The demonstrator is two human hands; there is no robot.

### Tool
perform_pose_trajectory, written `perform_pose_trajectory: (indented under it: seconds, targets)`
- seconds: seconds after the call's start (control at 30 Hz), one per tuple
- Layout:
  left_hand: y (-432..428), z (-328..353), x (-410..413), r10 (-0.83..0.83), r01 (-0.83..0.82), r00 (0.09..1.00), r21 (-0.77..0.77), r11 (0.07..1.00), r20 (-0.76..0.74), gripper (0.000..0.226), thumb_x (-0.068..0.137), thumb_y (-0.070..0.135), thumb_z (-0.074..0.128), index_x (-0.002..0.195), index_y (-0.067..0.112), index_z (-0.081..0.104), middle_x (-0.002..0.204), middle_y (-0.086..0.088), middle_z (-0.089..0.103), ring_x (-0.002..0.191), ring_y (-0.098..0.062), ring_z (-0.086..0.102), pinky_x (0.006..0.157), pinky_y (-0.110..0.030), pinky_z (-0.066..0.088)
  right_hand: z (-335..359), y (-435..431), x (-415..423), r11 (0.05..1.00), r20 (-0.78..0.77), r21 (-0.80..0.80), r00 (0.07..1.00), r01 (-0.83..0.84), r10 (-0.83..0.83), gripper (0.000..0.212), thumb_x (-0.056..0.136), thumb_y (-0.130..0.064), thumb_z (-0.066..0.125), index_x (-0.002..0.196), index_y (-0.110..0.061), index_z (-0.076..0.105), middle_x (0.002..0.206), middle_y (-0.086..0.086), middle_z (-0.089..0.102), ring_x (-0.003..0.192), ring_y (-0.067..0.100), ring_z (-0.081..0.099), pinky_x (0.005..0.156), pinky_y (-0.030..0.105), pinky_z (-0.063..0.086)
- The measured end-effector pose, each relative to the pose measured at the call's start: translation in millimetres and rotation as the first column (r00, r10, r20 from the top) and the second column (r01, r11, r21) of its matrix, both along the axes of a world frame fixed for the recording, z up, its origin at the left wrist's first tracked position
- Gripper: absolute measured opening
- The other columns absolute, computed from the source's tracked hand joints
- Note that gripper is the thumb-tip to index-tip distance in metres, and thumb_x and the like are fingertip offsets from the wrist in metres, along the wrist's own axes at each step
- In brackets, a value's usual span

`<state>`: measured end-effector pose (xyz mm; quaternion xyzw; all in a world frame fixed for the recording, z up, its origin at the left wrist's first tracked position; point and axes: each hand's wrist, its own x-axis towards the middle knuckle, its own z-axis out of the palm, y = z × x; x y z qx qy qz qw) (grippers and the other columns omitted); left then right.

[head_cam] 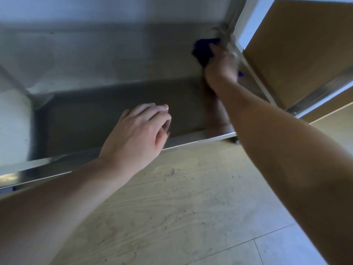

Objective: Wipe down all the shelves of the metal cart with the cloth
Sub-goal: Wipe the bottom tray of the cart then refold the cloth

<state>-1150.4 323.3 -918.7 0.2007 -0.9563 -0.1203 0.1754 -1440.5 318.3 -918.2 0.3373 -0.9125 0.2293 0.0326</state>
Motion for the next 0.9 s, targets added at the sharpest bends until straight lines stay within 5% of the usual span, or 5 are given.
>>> perform_pose_trajectory:
  seconds: [0.23, 0.33, 0.5, 0.77, 0.9]
  targets:
    - [3.5, -3.2, -6.1, 0.013, -0.013, 1.000, -0.011, 1.000, -0.008, 0.035, 0.089, 0.023, 0.035, 0.101, 0.018, 0.068, 0.129, 0.005, 0.063, 0.120, -0.020, 0.055, 0.090, -0.040, 0.048, 6.4, -19.7, -18.1, 0.958, 0.194, -0.100, 0.950, 0.269, -0.246, 0.037, 0.089, -0.026, 0.044, 0.124, -0.024, 0.059, 0.130, 0.005, 0.058, 0.123, 0.026, 0.051, 0.096, 0.032, 0.043]
    - [4.1, -4.2, -6.1, 0.010, -0.010, 1.000, -0.033, 0.999, -0.019, 0.035, 0.088, 0.021, 0.038, 0.103, 0.016, 0.069, 0.128, 0.005, 0.064, 0.118, -0.022, 0.057, 0.086, -0.040, 0.049, 6.2, -52.3, 45.4, 0.988, 0.157, -0.079, 0.977, -0.135, 0.146, 0.039, 0.091, -0.032, 0.047, 0.126, -0.024, 0.060, 0.134, 0.002, 0.058, 0.122, 0.023, 0.054, 0.092, 0.027, 0.043]
    - [2.2, -3.7, -5.0, 0.004, -0.005, 1.000, -0.037, 0.999, -0.021, 0.034, 0.087, 0.021, 0.040, 0.101, 0.016, 0.070, 0.127, 0.004, 0.065, 0.116, -0.020, 0.057, 0.084, -0.039, 0.048, 3.0, -59.0, 111.0, 0.745, 0.034, -0.040, 0.744, -0.666, 0.667, 0.048, 0.091, -0.008, 0.048, 0.138, -0.019, 0.052, 0.149, 0.000, 0.044, 0.135, 0.022, 0.042, 0.113, 0.030, 0.029]
    - [4.9, -4.0, -7.7, 0.006, -0.007, 0.999, -0.025, 1.000, -0.039, 0.036, 0.088, 0.021, 0.037, 0.098, 0.015, 0.070, 0.127, 0.002, 0.065, 0.118, -0.023, 0.058, 0.084, -0.040, 0.049, 3.9, 0.1, -5.0, 0.997, 0.127, -0.073, 0.992, -0.013, 0.022, 0.048, 0.097, -0.010, 0.040, 0.143, -0.021, 0.044, 0.153, 0.001, 0.036, 0.139, 0.019, 0.035, 0.113, 0.023, 0.025]
    - [4.7, -7.1, -8.5, 0.006, -0.008, 0.999, -0.034, 0.999, -0.053, 0.027, 0.087, 0.017, 0.045, 0.095, 0.015, 0.070, 0.126, 0.003, 0.066, 0.117, -0.022, 0.058, 0.083, -0.039, 0.050, 6.3, -20.3, 45.4, 0.961, 0.106, -0.069, 0.956, -0.269, 0.275, 0.047, 0.092, -0.010, 0.047, 0.139, -0.014, 0.050, 0.150, 0.005, 0.042, 0.138, 0.020, 0.037, 0.110, 0.020, 0.024]
